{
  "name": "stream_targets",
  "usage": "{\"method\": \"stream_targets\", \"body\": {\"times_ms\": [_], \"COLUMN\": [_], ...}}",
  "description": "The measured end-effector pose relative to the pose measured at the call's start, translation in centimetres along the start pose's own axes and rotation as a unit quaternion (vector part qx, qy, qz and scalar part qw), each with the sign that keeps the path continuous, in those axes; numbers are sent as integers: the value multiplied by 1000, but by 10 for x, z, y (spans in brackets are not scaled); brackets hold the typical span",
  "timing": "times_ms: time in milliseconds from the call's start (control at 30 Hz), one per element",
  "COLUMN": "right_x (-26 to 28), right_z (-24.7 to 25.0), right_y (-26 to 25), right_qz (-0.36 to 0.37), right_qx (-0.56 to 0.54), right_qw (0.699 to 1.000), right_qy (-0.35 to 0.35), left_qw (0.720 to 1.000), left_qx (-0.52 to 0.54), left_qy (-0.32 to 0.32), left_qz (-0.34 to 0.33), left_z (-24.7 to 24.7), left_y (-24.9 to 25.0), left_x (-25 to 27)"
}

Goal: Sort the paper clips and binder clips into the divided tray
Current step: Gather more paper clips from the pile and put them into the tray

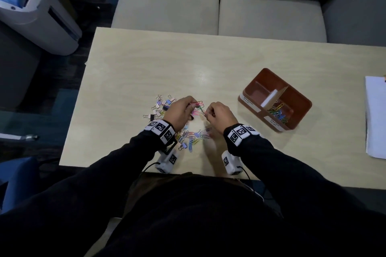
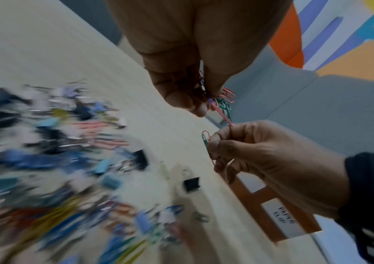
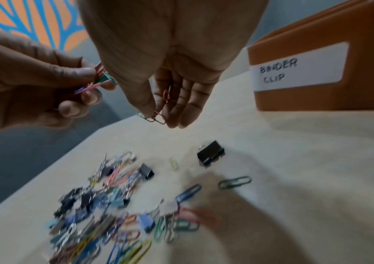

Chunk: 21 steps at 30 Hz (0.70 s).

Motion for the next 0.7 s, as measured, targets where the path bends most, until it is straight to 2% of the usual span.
{"method": "stream_targets", "body": {"times_ms": [167,367,567,700], "right_x": [24,56,90,99], "right_z": [58,117,158,171], "right_y": [10,46,99,129], "right_qz": [14,-26,-123,-175], "right_qx": [-25,-49,-23,5], "right_qw": [994,980,962,956], "right_qy": [101,190,241,234], "left_qw": [999,993,990,988], "left_qx": [32,48,4,-54], "left_qy": [-12,-59,-77,-86], "left_qz": [-42,-87,-120,-120], "left_z": [-11,-48,-93,-130], "left_y": [49,106,166,192], "left_x": [-9,-26,-43,-57]}}
Point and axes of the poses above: each hand's wrist, its own x-axis away from the middle knuckle, its own z-axis out of the back of the hand, y = z × x, the point moved 7 cm from there along -x, towards the middle knuckle, and after that the axes turned 10 degrees about z, right-handed, at the moved point
